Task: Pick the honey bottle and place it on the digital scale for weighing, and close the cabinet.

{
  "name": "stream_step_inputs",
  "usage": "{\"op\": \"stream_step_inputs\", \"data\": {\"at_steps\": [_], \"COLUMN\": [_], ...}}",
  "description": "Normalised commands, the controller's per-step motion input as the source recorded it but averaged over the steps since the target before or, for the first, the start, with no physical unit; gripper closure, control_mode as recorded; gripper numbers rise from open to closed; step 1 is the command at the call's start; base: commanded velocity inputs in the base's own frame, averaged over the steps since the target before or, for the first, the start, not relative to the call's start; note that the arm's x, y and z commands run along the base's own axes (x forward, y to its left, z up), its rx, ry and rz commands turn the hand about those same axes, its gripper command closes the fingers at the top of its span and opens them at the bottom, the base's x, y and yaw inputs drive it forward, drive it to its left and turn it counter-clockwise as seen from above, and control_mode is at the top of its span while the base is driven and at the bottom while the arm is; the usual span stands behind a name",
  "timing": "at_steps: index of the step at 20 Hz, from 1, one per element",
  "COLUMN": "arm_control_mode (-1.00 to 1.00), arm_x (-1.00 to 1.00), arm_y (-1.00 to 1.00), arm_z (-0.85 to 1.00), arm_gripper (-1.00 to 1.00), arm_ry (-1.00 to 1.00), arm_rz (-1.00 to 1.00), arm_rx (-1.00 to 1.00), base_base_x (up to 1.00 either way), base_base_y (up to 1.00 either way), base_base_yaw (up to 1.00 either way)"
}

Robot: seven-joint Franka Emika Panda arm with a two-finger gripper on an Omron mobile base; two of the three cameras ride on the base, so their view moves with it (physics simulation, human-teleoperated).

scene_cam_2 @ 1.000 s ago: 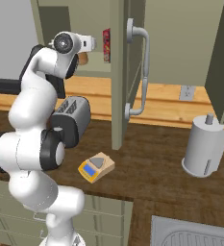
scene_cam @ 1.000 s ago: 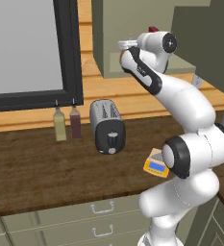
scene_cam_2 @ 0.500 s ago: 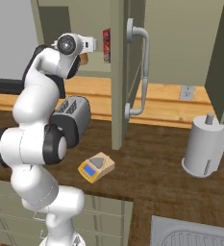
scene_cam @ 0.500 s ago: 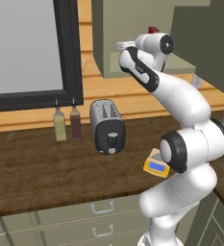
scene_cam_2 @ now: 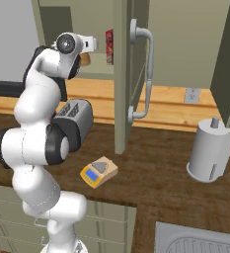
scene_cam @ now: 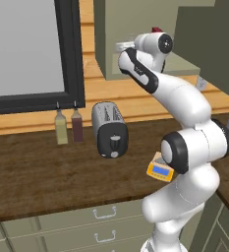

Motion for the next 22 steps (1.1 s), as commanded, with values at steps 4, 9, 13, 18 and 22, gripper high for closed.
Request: {"op": "stream_step_inputs", "data": {"at_steps": [4, 9, 13, 18, 22], "arm_control_mode": [-1.0, -1.0, -1.0, -1.0, -1.0], "arm_x": [0.05, -0.02, -0.96, -0.93, -0.98], "arm_y": [-0.04, -0.06, 0.22, 0.17, 0.31], "arm_z": [0.0, -0.01, 0.0, 0.03, 0.04], "arm_gripper": [1.0, 1.0, 1.0, 1.0, 1.0], "arm_ry": [0.0, 0.0, -0.38, -0.27, -0.23], "arm_rz": [0.0, 0.0, 0.0, 0.0, 0.0], "arm_rx": [0.0, 0.0, -0.01, 0.0, 0.0], "base_base_x": [0.0, 0.0, 0.0, 0.0, 0.0], "base_base_y": [0.0, 0.0, 0.0, 0.0, 0.0], "base_base_yaw": [0.0, 0.0, 0.0, 0.0, 0.0]}}
